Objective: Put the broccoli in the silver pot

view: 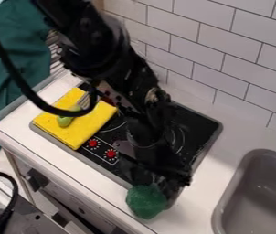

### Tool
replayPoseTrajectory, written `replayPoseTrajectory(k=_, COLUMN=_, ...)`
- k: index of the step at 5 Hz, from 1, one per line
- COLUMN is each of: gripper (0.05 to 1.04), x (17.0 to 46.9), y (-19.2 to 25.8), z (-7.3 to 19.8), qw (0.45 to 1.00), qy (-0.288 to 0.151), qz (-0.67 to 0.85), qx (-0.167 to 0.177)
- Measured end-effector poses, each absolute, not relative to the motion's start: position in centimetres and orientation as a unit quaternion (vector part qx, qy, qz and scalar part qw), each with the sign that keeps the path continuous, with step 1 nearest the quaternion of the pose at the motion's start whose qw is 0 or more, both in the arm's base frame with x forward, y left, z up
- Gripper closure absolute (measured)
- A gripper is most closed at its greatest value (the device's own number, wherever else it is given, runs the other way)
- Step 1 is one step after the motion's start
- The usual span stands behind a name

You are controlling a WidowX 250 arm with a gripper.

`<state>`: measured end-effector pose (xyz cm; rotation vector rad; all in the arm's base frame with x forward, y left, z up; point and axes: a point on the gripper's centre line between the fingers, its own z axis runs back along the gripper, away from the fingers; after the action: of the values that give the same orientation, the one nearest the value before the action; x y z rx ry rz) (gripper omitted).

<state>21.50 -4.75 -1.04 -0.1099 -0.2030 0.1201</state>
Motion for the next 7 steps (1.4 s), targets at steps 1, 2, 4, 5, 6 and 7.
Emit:
replayPoseTrajectory(k=1, gripper=0.075, x=21.3, y=-5.0, z=-2.3, qw=0.993, qy=-0.087, qz=0.049, qx=-0.066)
replayPoseTrajectory(k=2, gripper=0.075, x=21.1, y=-5.0, z=-3.1, qw=0.992, qy=-0.079, qz=0.052, qx=-0.079)
replayPoseTrajectory(k=4, gripper=0.126, x=21.2, y=-4.7, z=-4.2, qw=0.992, qy=-0.073, qz=0.056, qx=-0.085)
replayPoseTrajectory(k=5, gripper=0.278, x=21.8, y=-4.8, z=-4.3, qw=0.991, qy=-0.080, qz=0.052, qx=-0.089)
replayPoseTrajectory(k=6, gripper=0.279, x=22.4, y=-4.8, z=-4.3, qw=0.992, qy=-0.085, qz=0.041, qx=-0.087)
replayPoseTrajectory(k=7, gripper=0.308, x=22.8, y=-4.7, z=-4.3, qw=0.993, qy=-0.086, qz=0.022, qx=-0.079)
